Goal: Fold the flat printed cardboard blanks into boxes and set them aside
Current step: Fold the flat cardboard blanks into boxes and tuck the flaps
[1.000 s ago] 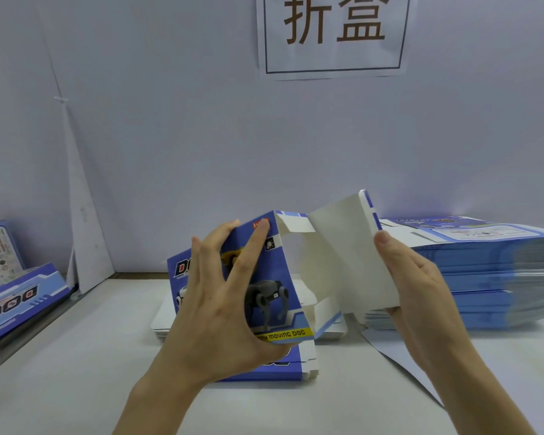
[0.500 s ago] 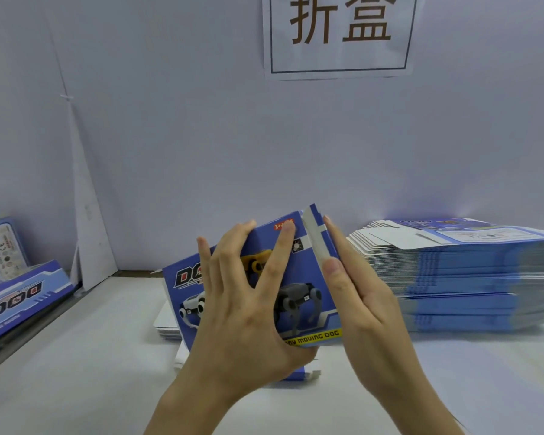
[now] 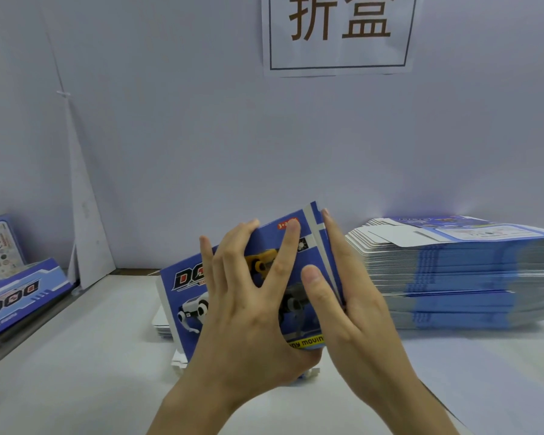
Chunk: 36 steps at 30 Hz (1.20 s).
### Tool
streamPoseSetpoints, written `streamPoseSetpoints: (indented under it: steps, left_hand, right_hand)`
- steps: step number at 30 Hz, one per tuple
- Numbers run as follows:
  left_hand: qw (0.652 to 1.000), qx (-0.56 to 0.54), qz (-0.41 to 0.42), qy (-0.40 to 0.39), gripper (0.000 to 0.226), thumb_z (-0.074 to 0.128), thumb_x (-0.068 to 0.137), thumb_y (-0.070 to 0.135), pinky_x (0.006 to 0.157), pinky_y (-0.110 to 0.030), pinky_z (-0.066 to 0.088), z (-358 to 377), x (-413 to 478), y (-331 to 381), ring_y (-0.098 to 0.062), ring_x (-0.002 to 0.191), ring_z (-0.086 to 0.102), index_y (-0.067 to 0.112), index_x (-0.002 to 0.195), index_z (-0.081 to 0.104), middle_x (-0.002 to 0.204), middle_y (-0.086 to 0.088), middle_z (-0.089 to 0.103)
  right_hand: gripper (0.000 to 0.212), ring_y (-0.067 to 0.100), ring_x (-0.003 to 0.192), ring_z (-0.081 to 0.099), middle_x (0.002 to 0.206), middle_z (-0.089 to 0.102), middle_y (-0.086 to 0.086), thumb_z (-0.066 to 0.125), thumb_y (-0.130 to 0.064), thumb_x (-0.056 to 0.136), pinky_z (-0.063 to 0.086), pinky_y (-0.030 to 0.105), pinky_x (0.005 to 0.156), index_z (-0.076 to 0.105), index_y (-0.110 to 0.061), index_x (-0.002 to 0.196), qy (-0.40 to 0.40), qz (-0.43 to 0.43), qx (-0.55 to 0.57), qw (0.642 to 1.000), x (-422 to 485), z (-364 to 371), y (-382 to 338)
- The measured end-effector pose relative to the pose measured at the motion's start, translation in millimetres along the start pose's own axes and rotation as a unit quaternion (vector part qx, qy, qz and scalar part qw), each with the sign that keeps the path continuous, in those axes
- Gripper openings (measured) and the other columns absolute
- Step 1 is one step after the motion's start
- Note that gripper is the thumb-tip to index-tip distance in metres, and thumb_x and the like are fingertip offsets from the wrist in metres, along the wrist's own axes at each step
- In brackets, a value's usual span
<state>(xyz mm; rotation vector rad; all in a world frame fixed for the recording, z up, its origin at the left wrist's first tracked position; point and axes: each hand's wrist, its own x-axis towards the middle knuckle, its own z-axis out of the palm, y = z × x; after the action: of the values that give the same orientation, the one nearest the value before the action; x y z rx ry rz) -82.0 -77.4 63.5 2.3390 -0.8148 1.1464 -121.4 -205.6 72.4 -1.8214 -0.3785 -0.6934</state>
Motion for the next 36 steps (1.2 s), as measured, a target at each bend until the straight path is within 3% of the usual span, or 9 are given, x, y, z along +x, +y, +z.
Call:
streamPoseSetpoints:
  steps: [7,9,12,15,20,25,29,33,36]
  left_hand:
    - [0.999,-0.043,-0.012,-0.010,0.116,0.062,0.056,0.066,0.114,-0.055,0.003,-1.6,-1.1,4.1,-0.030,0.138,0.025,0.024,0.152,0.010,0.144,-0.010,0.019]
    - [0.999,-0.039,-0.008,-0.015,0.117,0.064,0.056,0.066,0.117,-0.049,-0.004,-3.1,-0.7,3.4,-0.028,0.139,0.024,0.024,0.152,0.011,0.144,-0.010,0.018]
    - [0.999,-0.019,0.014,-0.030,0.123,0.070,0.051,0.064,0.119,-0.048,-0.009,-5.8,0.1,0.9,-0.029,0.141,0.023,0.025,0.152,0.011,0.142,-0.012,0.020]
    - [0.999,-0.020,0.020,-0.036,0.125,0.071,0.050,0.062,0.117,-0.053,-0.004,-6.0,-0.5,2.2,-0.029,0.140,0.023,0.025,0.153,0.010,0.141,-0.011,0.020]
    - [0.998,-0.046,0.010,-0.043,0.122,0.064,0.053,0.064,0.114,-0.056,0.003,-8.8,-0.6,1.9,-0.027,0.135,0.030,0.026,0.153,0.006,0.141,-0.007,0.019]
    - [0.998,-0.050,0.005,-0.038,0.129,0.075,0.048,0.060,0.113,-0.060,0.007,-8.2,-1.1,7.1,-0.033,0.131,0.040,0.024,0.153,0.008,0.140,-0.006,0.019]
    - [0.998,-0.053,0.009,-0.030,0.130,0.077,0.048,0.060,0.114,-0.060,0.008,-6.8,-1.3,9.7,-0.030,0.134,0.034,0.022,0.153,0.011,0.139,-0.010,0.023]
    - [0.998,-0.054,0.010,-0.032,0.130,0.077,0.048,0.060,0.115,-0.057,0.007,-4.2,-2.0,9.9,-0.029,0.133,0.034,0.023,0.153,0.010,0.139,-0.010,0.022]
    - [0.998,-0.041,0.015,-0.044,0.125,0.070,0.050,0.063,0.115,-0.053,0.001,-8.0,1.6,5.6,-0.030,0.134,0.034,0.023,0.152,0.011,0.140,-0.009,0.022]
  right_hand:
    - [0.058,-0.004,0.141,0.027,0.151,0.035,-0.025,0.047,-0.048,0.092,0.035,0.029,0.113,0.031,-0.044,0.148,0.013,-0.053,-0.064,0.996,-0.6,-5.0,2.1]
    - [0.062,-0.001,0.138,0.036,0.147,0.037,-0.028,0.050,-0.045,0.092,0.041,0.032,0.109,0.026,-0.048,0.148,0.004,-0.062,-0.066,0.996,-0.4,-5.4,0.8]
    - [0.075,0.002,0.117,0.054,0.129,0.040,-0.029,0.056,-0.033,0.087,0.054,0.024,0.088,0.017,-0.062,0.144,-0.015,-0.048,-0.052,0.997,-1.0,-6.0,0.2]
    - [0.079,0.006,0.108,0.060,0.125,0.041,-0.019,0.061,-0.023,0.081,0.059,0.025,0.078,0.027,-0.065,0.139,-0.026,-0.029,0.002,0.999,-0.8,-9.0,1.5]
    - [0.074,-0.001,0.126,0.048,0.142,0.031,-0.022,0.062,-0.015,0.080,0.056,0.021,0.082,0.040,-0.066,0.131,-0.028,-0.040,0.046,0.998,-2.0,-8.3,1.1]
    - [0.078,-0.017,0.130,0.033,0.150,0.016,-0.033,0.064,-0.004,0.088,0.049,0.008,0.081,0.042,-0.066,0.129,-0.003,-0.047,0.009,0.999,-4.0,-8.0,-0.3]
    - [0.063,-0.006,0.141,0.024,0.151,0.016,-0.033,0.061,-0.024,0.083,0.050,0.016,0.093,0.045,-0.068,0.126,0.005,-0.050,-0.006,0.999,-1.6,-11.6,-3.3]
    - [0.060,-0.003,0.144,0.021,0.152,0.017,-0.033,0.058,-0.029,0.080,0.047,0.016,0.098,0.047,-0.067,0.125,0.001,-0.050,-0.001,0.999,-0.9,-12.2,0.1]
    - [0.066,-0.002,0.143,0.025,0.152,0.021,-0.034,0.059,-0.030,0.083,0.044,0.029,0.108,0.038,-0.065,0.134,-0.038,-0.049,0.010,0.998,2.2,-14.4,4.6]
